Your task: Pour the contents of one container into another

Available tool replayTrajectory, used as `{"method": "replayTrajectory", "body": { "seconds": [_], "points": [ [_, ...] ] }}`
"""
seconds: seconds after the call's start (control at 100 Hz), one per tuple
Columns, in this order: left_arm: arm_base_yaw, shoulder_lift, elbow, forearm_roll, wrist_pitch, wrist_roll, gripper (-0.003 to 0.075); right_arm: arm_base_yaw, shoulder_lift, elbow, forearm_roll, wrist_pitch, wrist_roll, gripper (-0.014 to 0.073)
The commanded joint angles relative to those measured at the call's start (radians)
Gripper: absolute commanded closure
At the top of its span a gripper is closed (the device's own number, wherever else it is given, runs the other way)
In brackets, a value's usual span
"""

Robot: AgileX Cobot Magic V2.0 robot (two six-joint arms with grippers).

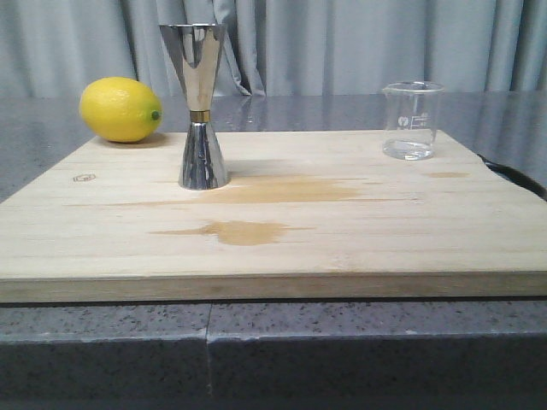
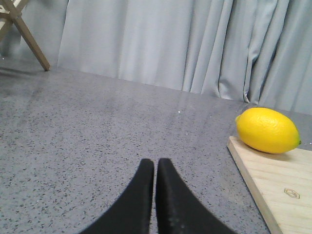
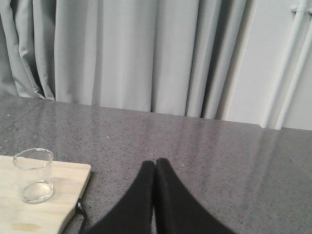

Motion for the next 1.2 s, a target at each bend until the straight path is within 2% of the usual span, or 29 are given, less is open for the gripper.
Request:
{"method": "replayTrajectory", "body": {
  "seconds": [0.0, 0.44, 0.58, 0.69, 0.74, 0.8, 0.86, 0.96, 1.09, 1.19],
  "points": [
    [-0.008, -0.025, 0.005, 0.003, -0.071, -0.011, 0.0739, 0.001, 0.005, -0.025, 0.005, -0.081, -0.001, 0.0665],
    [-0.008, -0.025, 0.005, 0.003, -0.071, -0.011, 0.0739, 0.002, 0.005, -0.024, 0.005, -0.083, -0.001, 0.0665],
    [-0.008, -0.025, 0.005, 0.003, -0.071, -0.011, 0.0739, 0.003, 0.005, 0.017, 0.005, -0.090, -0.001, 0.0665],
    [-0.008, -0.025, 0.005, 0.003, -0.071, -0.011, 0.0739, 0.003, 0.005, 0.072, -0.051, -0.104, 0.002, 0.0665],
    [-0.008, -0.025, 0.005, 0.003, -0.071, -0.011, 0.0739, 0.003, 0.005, 0.098, -0.051, -0.110, 0.051, 0.0665],
    [-0.008, -0.025, 0.005, 0.003, -0.071, -0.011, 0.0739, 0.003, 0.005, 0.128, -0.064, -0.119, 0.191, 0.0665],
    [-0.008, -0.025, 0.005, 0.003, -0.071, -0.011, 0.0739, 0.003, 0.003, 0.157, -0.115, -0.135, 0.337, 0.0665],
    [-0.008, -0.025, 0.005, 0.003, -0.071, -0.011, 0.0739, 0.003, -0.017, 0.219, -0.228, -0.182, 0.497, 0.0665],
    [-0.008, -0.025, 0.005, 0.003, -0.071, -0.011, 0.0739, 0.003, -0.084, 0.305, -0.254, -0.267, 0.531, 0.0665],
    [-0.008, -0.025, 0.005, 0.003, -0.071, -0.011, 0.0739, 0.003, -0.161, 0.349, -0.254, -0.274, 0.537, 0.0665]
  ]
}}
